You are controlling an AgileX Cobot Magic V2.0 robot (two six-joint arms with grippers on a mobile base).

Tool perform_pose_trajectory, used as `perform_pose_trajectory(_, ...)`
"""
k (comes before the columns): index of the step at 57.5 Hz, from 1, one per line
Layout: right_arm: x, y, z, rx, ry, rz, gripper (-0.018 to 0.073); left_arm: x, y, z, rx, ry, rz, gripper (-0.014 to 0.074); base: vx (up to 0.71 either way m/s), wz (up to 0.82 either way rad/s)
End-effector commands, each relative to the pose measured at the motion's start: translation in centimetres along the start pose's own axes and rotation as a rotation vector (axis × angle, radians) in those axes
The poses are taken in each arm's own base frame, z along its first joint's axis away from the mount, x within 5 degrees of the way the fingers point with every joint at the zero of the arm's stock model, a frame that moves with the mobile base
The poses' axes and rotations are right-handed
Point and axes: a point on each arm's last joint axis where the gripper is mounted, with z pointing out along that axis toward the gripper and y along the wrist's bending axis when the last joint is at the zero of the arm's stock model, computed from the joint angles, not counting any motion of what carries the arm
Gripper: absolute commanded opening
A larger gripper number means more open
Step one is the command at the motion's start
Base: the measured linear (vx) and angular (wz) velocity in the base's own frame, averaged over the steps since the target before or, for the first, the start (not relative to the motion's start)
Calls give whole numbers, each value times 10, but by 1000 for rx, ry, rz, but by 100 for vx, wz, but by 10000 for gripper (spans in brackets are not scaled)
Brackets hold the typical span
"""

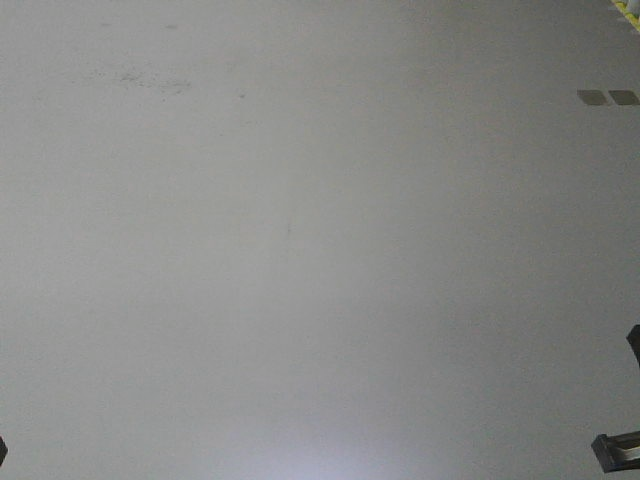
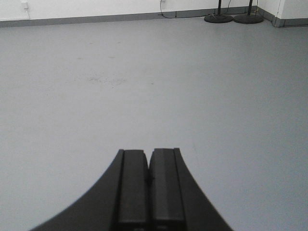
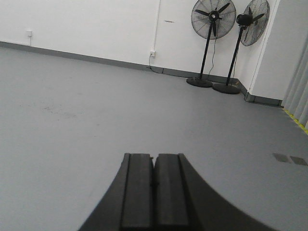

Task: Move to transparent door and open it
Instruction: 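Drive the base and turn toward the glass sliding door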

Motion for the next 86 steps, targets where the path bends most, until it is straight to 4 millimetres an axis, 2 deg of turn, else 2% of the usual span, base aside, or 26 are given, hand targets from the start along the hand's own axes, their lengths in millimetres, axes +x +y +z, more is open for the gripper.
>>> perform_pose_trajectory(1, -7, -2, -1, 22, -95, 3, -4, -4, -1, 0, 6, -79, -9, -6, 0, 0)
perform_pose_trajectory(86, -7, -2, -1, 22, -95, 3, -4, -4, -1, 0, 6, -79, -9, -6, 5, 0)
